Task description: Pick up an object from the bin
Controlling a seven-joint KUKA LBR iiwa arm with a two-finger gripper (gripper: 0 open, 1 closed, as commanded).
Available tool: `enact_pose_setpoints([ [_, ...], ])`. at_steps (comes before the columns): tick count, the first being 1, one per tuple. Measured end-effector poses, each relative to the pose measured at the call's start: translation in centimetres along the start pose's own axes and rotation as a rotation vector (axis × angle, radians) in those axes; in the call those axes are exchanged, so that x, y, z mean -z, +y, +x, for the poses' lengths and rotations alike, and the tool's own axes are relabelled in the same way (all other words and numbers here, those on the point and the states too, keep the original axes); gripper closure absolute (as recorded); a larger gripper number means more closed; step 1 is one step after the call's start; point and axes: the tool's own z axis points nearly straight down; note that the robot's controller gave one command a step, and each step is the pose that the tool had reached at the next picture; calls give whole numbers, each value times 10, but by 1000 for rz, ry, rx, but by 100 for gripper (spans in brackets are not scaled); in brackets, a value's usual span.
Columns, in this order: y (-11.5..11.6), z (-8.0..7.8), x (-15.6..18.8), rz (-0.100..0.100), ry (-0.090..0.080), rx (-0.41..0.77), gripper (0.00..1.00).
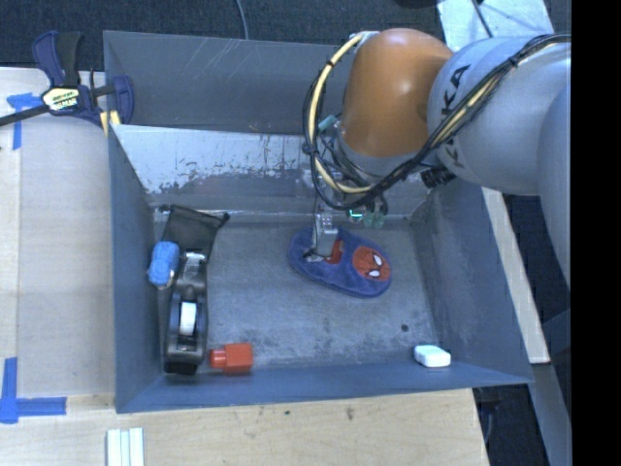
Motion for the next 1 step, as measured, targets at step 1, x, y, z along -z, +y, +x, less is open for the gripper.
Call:
enact_pose_setpoints([
  [1,-12,5,-86,-2,-3,262,0],
])
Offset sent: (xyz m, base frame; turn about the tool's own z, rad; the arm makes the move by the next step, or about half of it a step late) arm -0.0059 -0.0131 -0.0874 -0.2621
